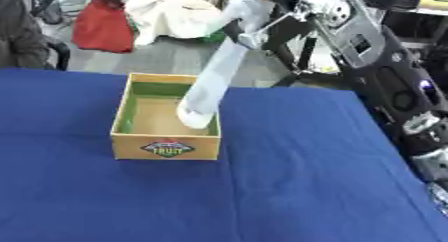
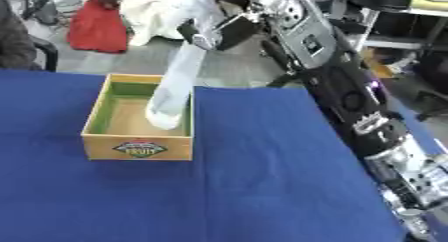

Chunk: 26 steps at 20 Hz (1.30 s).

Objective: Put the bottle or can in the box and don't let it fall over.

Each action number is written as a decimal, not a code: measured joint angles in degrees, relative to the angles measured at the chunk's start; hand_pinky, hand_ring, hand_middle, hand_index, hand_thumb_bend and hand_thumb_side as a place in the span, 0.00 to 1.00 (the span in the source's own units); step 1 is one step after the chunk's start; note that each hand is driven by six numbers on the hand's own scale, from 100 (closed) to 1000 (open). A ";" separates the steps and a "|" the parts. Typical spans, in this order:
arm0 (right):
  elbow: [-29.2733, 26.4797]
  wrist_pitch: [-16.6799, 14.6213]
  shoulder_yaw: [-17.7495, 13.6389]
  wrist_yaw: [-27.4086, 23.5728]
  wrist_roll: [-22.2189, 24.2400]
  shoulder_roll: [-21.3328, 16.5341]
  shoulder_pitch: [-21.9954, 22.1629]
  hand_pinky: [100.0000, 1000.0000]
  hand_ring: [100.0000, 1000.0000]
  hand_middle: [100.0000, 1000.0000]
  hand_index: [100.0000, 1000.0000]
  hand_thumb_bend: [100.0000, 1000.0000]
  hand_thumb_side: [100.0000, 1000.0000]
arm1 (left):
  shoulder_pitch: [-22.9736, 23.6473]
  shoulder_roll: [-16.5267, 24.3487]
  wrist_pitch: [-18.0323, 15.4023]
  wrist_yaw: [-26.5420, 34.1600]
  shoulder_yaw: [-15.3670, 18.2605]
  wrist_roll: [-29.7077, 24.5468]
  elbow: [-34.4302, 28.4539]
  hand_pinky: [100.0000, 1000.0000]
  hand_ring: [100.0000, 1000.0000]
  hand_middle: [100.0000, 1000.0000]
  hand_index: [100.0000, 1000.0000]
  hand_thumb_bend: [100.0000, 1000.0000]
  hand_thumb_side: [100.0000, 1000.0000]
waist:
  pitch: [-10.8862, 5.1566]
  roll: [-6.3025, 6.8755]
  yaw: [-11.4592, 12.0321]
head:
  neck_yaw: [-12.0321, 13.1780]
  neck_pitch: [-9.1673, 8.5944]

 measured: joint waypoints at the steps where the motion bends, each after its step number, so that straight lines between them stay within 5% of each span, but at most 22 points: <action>1: 0.30 -0.21 -0.09 0.82 -0.55 0.11 0.00 0.00 0.32 0.23 0.08 0.00 0.11 | -0.45 -0.01 0.01 0.06 -0.28 -0.29 0.00 0.57 0.61 0.52 0.82 0.44 0.69 | 0.43 -0.23 0.47 | -0.55 -0.02; 8: 6.47 -3.80 -1.00 12.06 -8.85 3.34 0.67 0.03 0.40 0.30 0.13 0.00 0.16 | -2.81 -0.05 0.13 0.51 -1.47 -1.67 0.00 0.57 0.61 0.51 0.82 0.44 0.69 | 2.46 -1.55 2.38 | -2.86 -0.42; 10: 8.43 -4.98 -0.90 14.90 -10.18 4.47 0.92 0.22 0.52 0.43 0.31 0.00 0.15 | -3.00 -0.07 0.10 0.51 -1.65 -1.79 0.00 0.57 0.61 0.51 0.82 0.44 0.69 | 2.79 -1.79 2.43 | -3.01 -0.42; 13: 10.26 -6.34 -0.32 18.57 -9.50 5.60 1.09 0.66 0.91 0.85 0.86 0.00 0.04 | -3.21 -0.08 0.12 0.50 -1.75 -1.92 0.00 0.57 0.61 0.51 0.82 0.44 0.69 | 3.03 -1.93 2.45 | -3.20 -0.42; 15: 10.75 -7.17 0.27 21.64 -7.00 6.00 1.09 0.86 1.00 1.00 1.00 0.00 0.15 | -3.22 -0.08 0.10 0.50 -1.75 -1.98 0.00 0.57 0.61 0.51 0.82 0.44 0.69 | 3.14 -1.99 2.45 | -3.34 -0.42; 16: 10.80 -7.51 0.39 23.12 -5.61 6.17 1.07 0.88 1.00 1.00 1.00 0.00 0.24 | -3.23 -0.09 0.11 0.50 -1.75 -2.00 0.01 0.57 0.61 0.51 0.82 0.44 0.69 | 3.14 -2.03 2.45 | -3.37 -0.42; 17: 10.77 -7.83 0.47 24.34 -4.41 6.20 1.04 0.93 1.00 1.00 1.00 0.00 0.49 | -3.23 -0.09 0.11 0.50 -1.75 -2.00 0.01 0.57 0.61 0.51 0.82 0.44 0.69 | 3.14 -2.08 2.45 | -3.39 -0.42; 19: 10.63 -8.27 0.57 25.84 -2.95 6.26 1.02 0.97 1.00 1.00 1.00 0.00 0.74 | -3.23 -0.09 0.12 0.49 -1.75 -2.01 0.02 0.57 0.61 0.51 0.82 0.44 0.69 | 3.14 -2.10 2.43 | -3.45 -0.42; 26: 9.57 -8.51 0.87 24.95 -2.31 6.63 1.05 1.00 1.00 1.00 1.00 0.00 0.76 | -3.23 -0.29 0.12 0.49 -1.75 -2.01 0.05 0.57 0.61 0.51 0.82 0.44 0.69 | 3.16 -2.17 2.30 | -3.91 -0.45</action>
